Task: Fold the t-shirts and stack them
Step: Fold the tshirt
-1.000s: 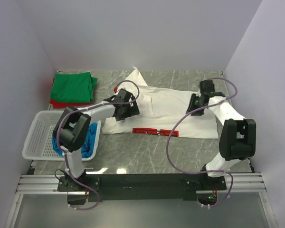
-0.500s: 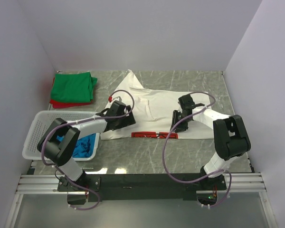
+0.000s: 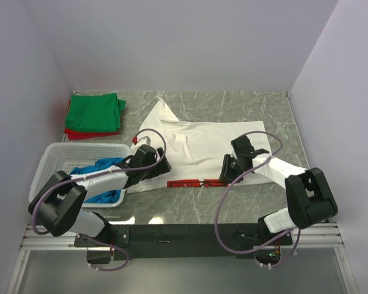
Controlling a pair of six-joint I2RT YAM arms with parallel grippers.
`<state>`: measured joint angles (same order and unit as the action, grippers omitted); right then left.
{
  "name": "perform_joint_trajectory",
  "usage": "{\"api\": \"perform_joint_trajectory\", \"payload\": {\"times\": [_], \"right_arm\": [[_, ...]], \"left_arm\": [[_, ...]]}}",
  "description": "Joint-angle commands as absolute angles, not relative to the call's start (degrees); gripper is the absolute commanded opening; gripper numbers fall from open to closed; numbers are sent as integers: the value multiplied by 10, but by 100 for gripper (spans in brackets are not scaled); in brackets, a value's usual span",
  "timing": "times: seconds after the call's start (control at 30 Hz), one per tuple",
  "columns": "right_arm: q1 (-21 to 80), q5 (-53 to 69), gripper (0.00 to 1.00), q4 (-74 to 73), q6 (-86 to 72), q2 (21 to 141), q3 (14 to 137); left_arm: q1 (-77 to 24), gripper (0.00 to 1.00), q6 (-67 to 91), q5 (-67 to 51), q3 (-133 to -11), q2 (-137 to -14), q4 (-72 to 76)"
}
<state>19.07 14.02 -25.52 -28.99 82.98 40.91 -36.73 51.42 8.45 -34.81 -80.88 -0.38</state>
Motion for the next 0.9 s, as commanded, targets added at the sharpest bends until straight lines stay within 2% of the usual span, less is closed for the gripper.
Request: {"api": "perform_joint_trajectory", "payload": {"times": [0.0, 0.23, 0.4, 0.57, 0.87], "right_arm": [[201, 152, 42, -315, -315, 781, 369], [204, 160, 42, -317, -336, 705, 323], [202, 118, 43, -370, -316, 658, 372], [165, 66, 46, -398, -270, 684, 437], [49, 66, 46, -343, -207, 750, 454]], "left_arm": [[-377, 99, 535, 94, -303, -802, -94], [-394, 99, 556, 108, -275, -761, -113], [-395, 99, 552, 123, -285, -737, -134], [-395, 99, 516, 139, -361, -762, -165], [-395, 99, 478, 129, -475, -836, -170]]}}
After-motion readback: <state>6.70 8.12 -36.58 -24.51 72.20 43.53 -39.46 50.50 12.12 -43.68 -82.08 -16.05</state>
